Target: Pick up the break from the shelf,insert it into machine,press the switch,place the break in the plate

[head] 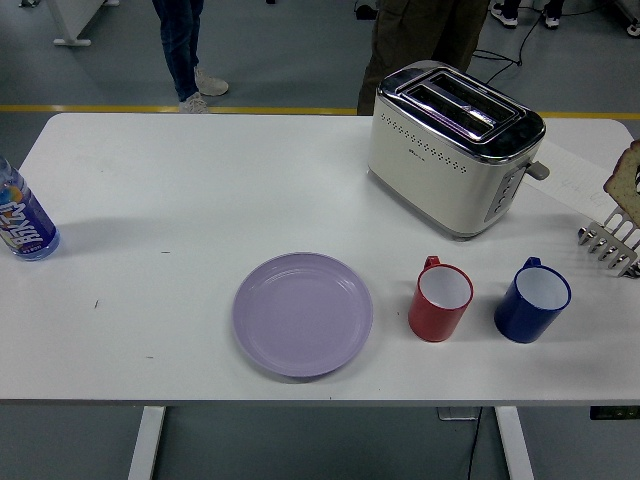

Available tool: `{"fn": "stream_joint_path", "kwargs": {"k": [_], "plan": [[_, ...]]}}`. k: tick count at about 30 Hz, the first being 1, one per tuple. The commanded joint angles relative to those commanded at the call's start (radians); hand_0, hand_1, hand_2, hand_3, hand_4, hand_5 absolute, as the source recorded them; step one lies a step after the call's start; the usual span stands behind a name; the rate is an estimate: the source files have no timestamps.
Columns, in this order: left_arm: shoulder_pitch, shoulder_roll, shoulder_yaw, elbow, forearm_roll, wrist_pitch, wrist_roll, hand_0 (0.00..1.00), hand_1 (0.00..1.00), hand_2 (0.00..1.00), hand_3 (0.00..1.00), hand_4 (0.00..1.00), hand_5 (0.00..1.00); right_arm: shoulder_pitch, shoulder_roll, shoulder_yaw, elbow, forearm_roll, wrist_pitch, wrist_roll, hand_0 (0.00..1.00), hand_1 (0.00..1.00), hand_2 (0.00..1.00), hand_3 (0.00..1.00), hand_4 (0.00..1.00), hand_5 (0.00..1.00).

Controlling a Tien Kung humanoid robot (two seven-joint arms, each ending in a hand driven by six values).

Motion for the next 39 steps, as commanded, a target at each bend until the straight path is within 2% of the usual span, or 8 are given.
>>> {"fn": "stream_joint_path", "kwargs": {"k": [39], "plan": [[-0.001,0.003,-0.001,0.0,0.002,0.0,0.001,0.631,0.493,0.486,0.544,0.334,0.81,0.045,-0.07,-0.016,0.115,0.099,0.068,-0.027,0.179,0.251,0.456,0.478,0.572,0.075]]}}
